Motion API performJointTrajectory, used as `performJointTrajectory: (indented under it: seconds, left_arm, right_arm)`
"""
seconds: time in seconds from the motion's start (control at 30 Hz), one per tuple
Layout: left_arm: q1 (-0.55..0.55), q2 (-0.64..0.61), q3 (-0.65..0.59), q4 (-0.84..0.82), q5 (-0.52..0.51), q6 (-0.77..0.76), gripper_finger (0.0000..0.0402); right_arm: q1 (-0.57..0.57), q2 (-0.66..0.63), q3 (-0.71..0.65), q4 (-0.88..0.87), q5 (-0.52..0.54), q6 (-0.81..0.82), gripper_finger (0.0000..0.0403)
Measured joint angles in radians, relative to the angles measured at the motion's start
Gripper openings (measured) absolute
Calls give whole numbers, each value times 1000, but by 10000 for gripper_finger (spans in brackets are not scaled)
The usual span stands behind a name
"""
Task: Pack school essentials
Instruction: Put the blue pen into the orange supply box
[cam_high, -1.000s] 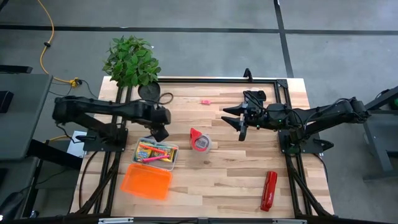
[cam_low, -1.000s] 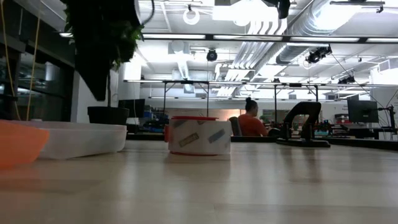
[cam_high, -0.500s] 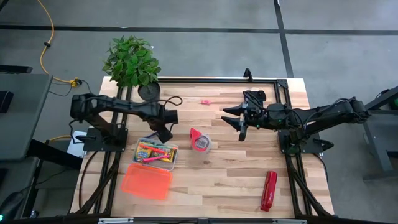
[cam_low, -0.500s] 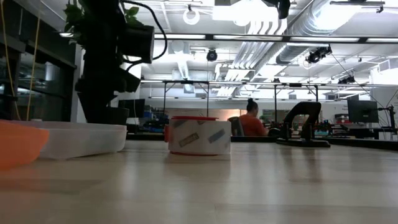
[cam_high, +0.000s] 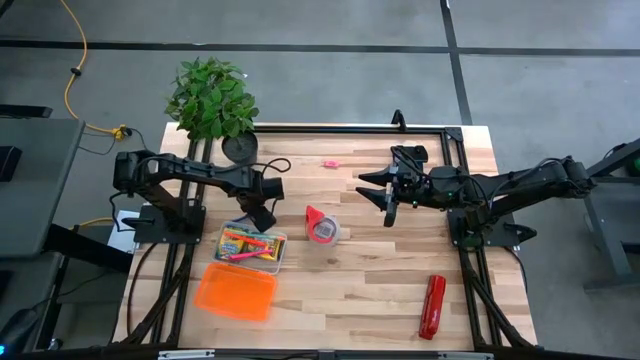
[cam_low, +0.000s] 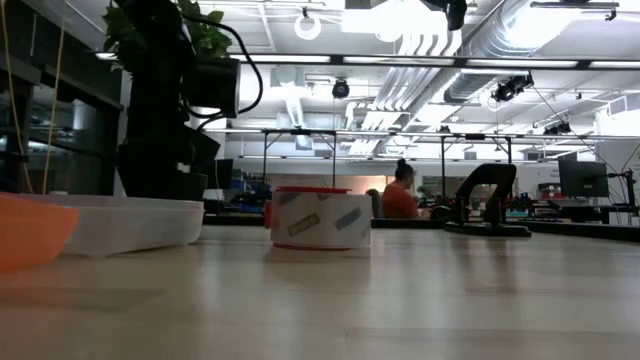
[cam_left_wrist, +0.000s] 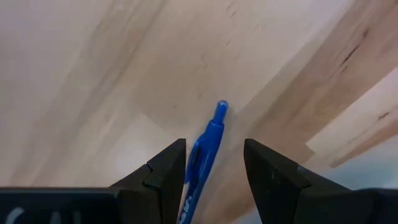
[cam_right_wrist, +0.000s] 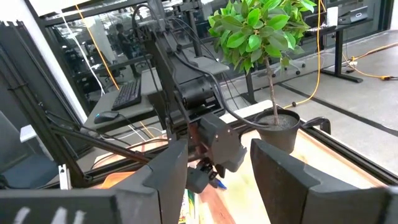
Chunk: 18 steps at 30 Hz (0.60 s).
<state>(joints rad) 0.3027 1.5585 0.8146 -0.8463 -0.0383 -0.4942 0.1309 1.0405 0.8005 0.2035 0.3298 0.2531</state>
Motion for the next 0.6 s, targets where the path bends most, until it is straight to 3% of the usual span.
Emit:
performJointTrajectory:
  seconds: [0.6]
  left_arm:
    - [0, -1, -62, 37, 0, 17, 148]
  right_arm:
    - [0, 0, 0, 0, 0, 11, 167]
